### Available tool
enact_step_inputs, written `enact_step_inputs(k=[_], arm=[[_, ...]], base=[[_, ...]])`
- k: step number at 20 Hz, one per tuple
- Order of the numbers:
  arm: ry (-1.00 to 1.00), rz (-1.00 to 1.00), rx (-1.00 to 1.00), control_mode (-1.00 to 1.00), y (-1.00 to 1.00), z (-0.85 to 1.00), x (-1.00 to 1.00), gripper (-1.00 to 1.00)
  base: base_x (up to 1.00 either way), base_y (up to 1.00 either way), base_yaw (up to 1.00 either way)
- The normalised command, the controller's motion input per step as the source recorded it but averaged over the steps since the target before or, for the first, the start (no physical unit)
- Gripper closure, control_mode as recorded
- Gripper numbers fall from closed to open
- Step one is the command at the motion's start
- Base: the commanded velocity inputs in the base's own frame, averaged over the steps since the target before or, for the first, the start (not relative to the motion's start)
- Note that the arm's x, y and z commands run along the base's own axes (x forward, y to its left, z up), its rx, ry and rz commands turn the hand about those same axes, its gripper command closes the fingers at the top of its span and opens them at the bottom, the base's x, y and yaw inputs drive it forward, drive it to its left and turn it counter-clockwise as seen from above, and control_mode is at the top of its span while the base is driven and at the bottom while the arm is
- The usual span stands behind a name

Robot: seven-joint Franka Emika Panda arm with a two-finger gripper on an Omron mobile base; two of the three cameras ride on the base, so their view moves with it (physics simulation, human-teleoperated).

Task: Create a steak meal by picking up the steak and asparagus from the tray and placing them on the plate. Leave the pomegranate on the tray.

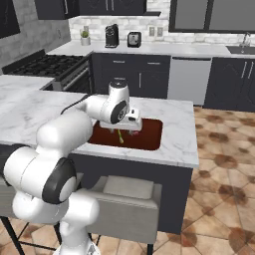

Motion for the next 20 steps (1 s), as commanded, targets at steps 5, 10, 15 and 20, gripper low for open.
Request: enact_step_inputs(k=[5, 10, 15, 20], arm=[[0.0, 0.0, 0.0, -1.0, 0.0, -0.24, 0.55, -1.0], [0.0, 0.0, 0.0, -1.0, 0.0, -0.39, 0.4, -1.0], [0.0, 0.0, 0.0, -1.0, 0.0, -0.4, 0.45, -1.0], [0.02, 0.0, 0.01, -1.0, -0.02, -0.25, 0.51, -1.0]], base=[[0.0, 0.0, 0.0], [0.0, 0.0, 0.0], [0.0, 0.0, 0.0], [0.0, 0.0, 0.0]])
